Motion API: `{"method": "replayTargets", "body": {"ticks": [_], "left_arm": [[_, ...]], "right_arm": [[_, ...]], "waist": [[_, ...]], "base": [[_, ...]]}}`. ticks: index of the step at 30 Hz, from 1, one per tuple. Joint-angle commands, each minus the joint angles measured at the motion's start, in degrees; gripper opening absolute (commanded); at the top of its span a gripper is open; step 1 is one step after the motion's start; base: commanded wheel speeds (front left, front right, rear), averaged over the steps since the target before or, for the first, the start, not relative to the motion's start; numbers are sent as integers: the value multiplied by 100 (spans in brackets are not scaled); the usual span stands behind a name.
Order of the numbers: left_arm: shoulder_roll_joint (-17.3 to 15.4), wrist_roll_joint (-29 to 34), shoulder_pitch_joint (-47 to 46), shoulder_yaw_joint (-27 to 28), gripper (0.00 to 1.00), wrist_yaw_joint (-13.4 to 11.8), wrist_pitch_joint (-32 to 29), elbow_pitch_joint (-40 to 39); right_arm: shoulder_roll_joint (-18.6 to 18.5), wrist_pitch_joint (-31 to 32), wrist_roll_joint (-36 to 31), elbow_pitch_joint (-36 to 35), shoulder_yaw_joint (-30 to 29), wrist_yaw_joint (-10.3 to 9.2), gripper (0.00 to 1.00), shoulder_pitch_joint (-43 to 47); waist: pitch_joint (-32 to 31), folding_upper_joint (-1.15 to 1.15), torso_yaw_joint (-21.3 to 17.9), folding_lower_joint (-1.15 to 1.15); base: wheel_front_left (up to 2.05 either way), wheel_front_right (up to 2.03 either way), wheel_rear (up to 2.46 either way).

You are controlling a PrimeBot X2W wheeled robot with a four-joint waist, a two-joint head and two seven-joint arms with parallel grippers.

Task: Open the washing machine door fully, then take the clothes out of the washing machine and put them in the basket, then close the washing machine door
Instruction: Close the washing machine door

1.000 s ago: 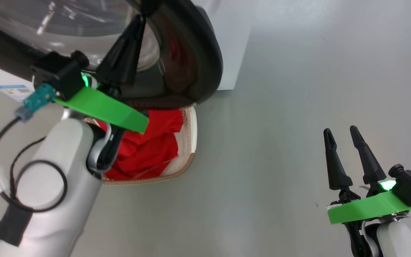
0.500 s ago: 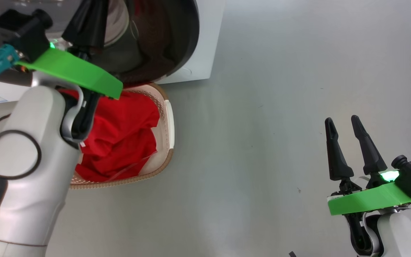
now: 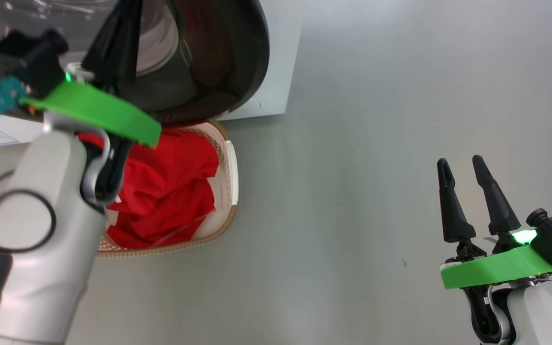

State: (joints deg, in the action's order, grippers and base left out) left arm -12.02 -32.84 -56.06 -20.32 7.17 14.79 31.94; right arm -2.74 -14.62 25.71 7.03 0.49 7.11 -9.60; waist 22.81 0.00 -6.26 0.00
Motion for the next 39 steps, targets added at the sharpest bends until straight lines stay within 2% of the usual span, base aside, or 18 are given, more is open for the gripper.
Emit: {"method": "replayTargets", "body": {"ticks": [1,15,26,30,31,39], "left_arm": [[-225,39,206,216,0,32,21,-178],[-77,329,1949,973,0,32,21,-590],[-25,705,2943,1452,0,32,21,-836],[19,853,3287,1656,16,32,21,-913],[29,883,3369,1701,23,32,21,-947],[31,1069,3999,2004,53,32,21,-1279]], "right_arm": [[-14,-38,-12,-121,79,37,100,2],[-14,-38,-248,-81,-9,37,100,397],[-14,-38,-368,-76,-125,37,100,728],[-14,-38,-394,-71,-165,37,100,840],[-14,-38,-398,-71,-171,37,100,864],[-14,-38,-424,-93,-213,37,100,1024]], "waist": [[-107,0,61,0],[-672,0,288,0],[-974,0,497,0],[-1086,0,542,0],[-1105,0,547,0],[-1279,0,568,0]], "base": [[0,0,0],[0,0,0],[0,0,0],[0,0,0],[0,0,0],[0,0,0]]}}
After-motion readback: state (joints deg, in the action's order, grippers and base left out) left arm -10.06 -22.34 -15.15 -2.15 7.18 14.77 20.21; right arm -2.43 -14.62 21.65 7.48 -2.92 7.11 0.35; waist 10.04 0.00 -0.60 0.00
